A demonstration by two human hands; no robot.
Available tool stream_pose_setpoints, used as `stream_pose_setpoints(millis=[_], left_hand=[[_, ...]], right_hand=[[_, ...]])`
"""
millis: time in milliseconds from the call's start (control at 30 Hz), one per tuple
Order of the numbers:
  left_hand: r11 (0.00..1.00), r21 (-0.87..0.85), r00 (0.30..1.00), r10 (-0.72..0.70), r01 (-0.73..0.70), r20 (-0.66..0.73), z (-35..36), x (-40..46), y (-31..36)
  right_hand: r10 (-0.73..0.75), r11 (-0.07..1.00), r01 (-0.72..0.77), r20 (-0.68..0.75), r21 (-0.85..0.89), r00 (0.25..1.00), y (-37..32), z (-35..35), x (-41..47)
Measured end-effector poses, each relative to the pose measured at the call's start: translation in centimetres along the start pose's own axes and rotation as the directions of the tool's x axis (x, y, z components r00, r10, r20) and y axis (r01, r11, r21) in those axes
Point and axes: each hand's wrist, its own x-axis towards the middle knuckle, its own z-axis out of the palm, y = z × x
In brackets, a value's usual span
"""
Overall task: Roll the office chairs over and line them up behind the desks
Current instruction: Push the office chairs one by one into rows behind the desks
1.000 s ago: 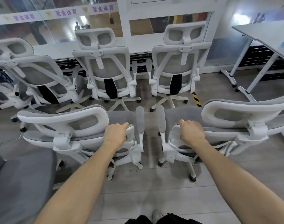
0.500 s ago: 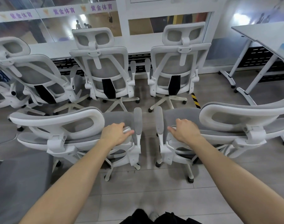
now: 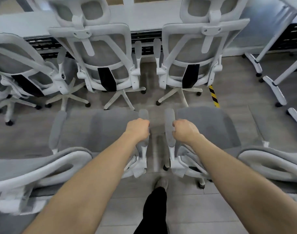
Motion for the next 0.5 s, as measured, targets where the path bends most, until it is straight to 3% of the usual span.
stream_pose_setpoints(millis=[133, 233, 367, 500], left_hand=[[0.999, 0.014, 0.993, 0.038, -0.040, 0.110, 3.5, 7.5, -0.5], [0.998, 0.025, 0.989, 0.046, -0.050, 0.144, 5.7, 11.9, -1.5], [0.998, 0.056, 0.987, 0.014, -0.023, 0.162, 7.9, 14.7, -2.4], [0.999, -0.037, 0.959, 0.040, -0.031, 0.281, 10.4, 15.1, -3.6]], right_hand=[[-0.024, 1.000, 0.026, 0.114, -0.017, 0.993, 0.7, 3.8, 6.0], [-0.062, 0.997, 0.066, 0.102, -0.034, 0.993, 0.7, 5.8, 8.9], [-0.067, 0.995, 0.071, 0.068, -0.064, 0.995, 1.5, 7.8, 10.5], [-0.071, 0.995, 0.083, 0.177, -0.058, 0.982, 2.3, 9.8, 10.8]])
